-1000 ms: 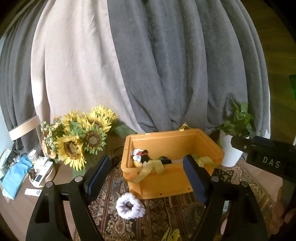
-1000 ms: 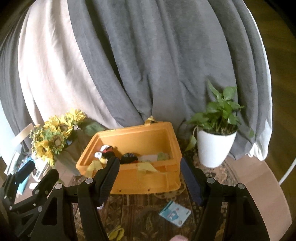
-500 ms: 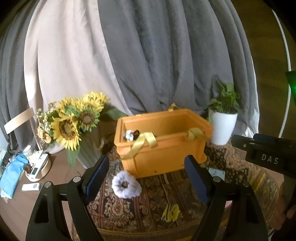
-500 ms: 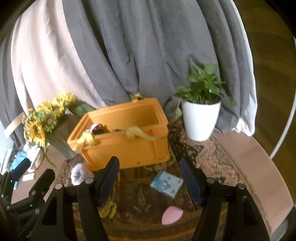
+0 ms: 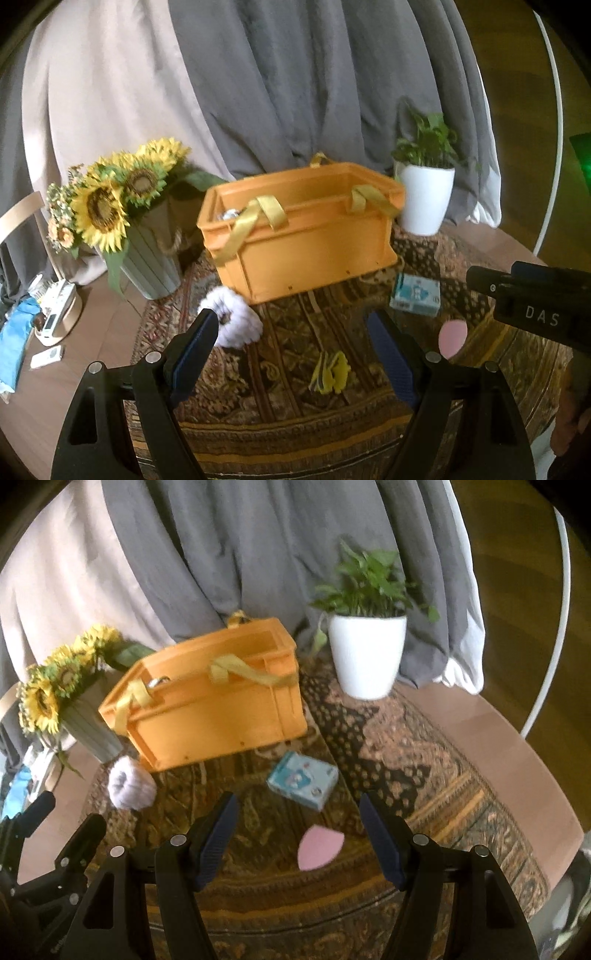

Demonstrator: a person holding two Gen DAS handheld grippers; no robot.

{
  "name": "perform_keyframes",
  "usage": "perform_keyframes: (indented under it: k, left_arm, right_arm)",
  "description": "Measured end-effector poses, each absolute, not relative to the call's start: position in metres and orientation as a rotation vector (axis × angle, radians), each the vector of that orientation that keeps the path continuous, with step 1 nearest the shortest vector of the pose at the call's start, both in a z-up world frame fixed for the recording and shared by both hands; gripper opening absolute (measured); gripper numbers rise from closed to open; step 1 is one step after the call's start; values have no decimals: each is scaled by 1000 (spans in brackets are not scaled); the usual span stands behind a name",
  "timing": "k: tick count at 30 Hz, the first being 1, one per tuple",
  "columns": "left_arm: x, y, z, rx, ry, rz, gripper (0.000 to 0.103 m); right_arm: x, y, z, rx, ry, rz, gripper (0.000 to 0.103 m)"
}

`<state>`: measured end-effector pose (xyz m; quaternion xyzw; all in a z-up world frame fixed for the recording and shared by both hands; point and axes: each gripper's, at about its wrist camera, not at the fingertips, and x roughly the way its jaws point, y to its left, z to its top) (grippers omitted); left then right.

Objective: Organize soft objects
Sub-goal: 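Approach the yellow toy with left tool while right tool approaches pink sponge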

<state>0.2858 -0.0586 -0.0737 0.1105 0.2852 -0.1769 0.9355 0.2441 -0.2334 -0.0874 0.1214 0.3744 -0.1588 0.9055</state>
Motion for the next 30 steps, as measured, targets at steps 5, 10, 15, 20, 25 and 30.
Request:
perform_keyframes:
  k: [5, 10, 15, 20, 25, 30]
  left_arm:
    - [284, -61, -91, 251, 612, -383, 84]
    - [285, -64, -111, 266, 641, -409, 84]
    - [290, -70, -130, 272, 682, -434, 83]
    - [297, -75, -150, 270, 714, -455, 83]
    - [305, -81, -166, 274, 736, -466, 75]
    - [315, -83, -181, 265, 781, -470, 69]
  right_arm:
    - [239, -235, -104, 258, 802, -337, 69]
    - [238, -236, -121, 258, 818, -351, 69]
    - [240, -240, -140, 269, 842, -359, 69]
    - [243, -241, -153, 276, 854, -361, 69]
    - [248, -241, -163, 275, 866, -352, 69]
    - [254, -241, -174, 283, 884, -343, 68]
